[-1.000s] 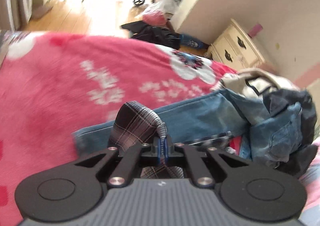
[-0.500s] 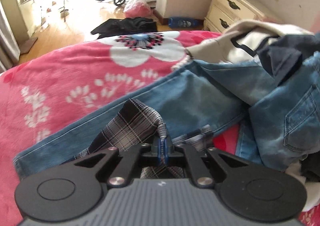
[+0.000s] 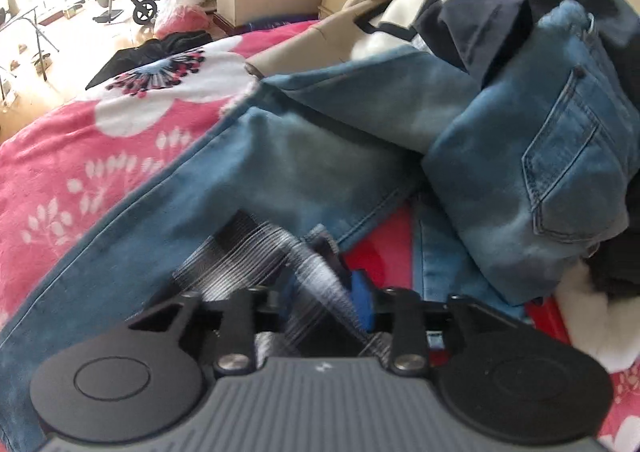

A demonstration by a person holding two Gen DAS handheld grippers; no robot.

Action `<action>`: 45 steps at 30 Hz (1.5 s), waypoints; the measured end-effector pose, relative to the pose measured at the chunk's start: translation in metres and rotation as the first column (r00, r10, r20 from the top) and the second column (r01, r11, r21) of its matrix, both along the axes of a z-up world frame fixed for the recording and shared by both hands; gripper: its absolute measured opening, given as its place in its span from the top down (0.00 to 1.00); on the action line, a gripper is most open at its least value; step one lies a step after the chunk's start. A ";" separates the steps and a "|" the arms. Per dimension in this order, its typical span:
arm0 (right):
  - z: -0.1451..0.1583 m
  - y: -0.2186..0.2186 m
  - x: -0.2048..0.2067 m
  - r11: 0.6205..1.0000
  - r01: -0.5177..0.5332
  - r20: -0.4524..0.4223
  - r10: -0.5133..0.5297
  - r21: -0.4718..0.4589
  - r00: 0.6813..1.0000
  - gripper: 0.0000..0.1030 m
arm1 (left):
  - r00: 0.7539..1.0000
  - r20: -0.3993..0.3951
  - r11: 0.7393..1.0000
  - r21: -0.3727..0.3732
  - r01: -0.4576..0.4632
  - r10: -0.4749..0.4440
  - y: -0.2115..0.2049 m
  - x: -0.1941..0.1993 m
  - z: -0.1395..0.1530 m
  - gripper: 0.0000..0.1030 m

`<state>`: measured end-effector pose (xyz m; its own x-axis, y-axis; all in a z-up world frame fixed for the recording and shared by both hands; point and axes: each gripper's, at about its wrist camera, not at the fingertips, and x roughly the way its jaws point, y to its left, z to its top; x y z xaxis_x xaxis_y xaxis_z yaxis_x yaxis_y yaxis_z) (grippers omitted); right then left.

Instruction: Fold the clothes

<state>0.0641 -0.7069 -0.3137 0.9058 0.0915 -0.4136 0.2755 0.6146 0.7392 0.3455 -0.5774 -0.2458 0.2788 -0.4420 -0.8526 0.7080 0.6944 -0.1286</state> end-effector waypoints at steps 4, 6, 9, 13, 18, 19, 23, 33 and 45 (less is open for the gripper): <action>-0.004 -0.019 -0.025 0.995 0.061 0.018 -0.063 0.079 0.998 0.76 | 0.999 0.022 0.995 -0.096 -0.039 0.041 0.062 0.019 0.046 0.62; 0.015 -0.020 -0.035 0.996 0.086 0.032 -0.086 -0.010 0.996 0.75 | 0.992 0.089 0.993 -0.087 -0.082 0.089 0.100 0.029 0.077 0.62; 0.043 -0.011 -0.032 0.984 0.059 0.061 -0.049 -0.166 0.997 0.75 | 0.951 0.273 0.989 -0.012 -0.148 0.146 0.154 0.039 0.122 0.61; 0.048 0.012 -0.008 0.971 0.003 0.036 0.006 -0.239 0.999 0.75 | 0.879 0.457 0.964 0.144 -0.224 0.136 0.211 0.042 0.159 0.55; 0.045 0.019 0.013 0.982 -0.031 -0.050 0.022 -0.186 0.998 0.75 | 0.948 0.319 0.983 0.165 -0.078 0.022 0.236 0.009 0.121 0.54; 0.047 0.018 0.014 0.979 -0.031 -0.049 0.022 -0.200 0.999 0.75 | 0.956 0.293 0.987 0.158 -0.016 -0.031 0.235 -0.003 0.107 0.54; 0.052 0.018 0.015 0.981 -0.029 -0.042 0.021 -0.193 0.999 0.75 | 0.953 0.202 0.973 0.099 0.207 -0.224 0.223 -0.056 0.048 0.56; 0.038 0.039 0.038 0.986 -0.019 -0.149 0.044 0.164 0.988 0.75 | 0.908 0.229 0.932 -0.012 0.362 -0.350 0.231 -0.152 -0.033 0.79; 0.028 0.057 0.033 0.975 0.006 -0.221 0.044 0.221 0.974 0.75 | 0.865 0.320 0.918 0.041 0.393 -0.385 0.246 -0.185 -0.048 0.84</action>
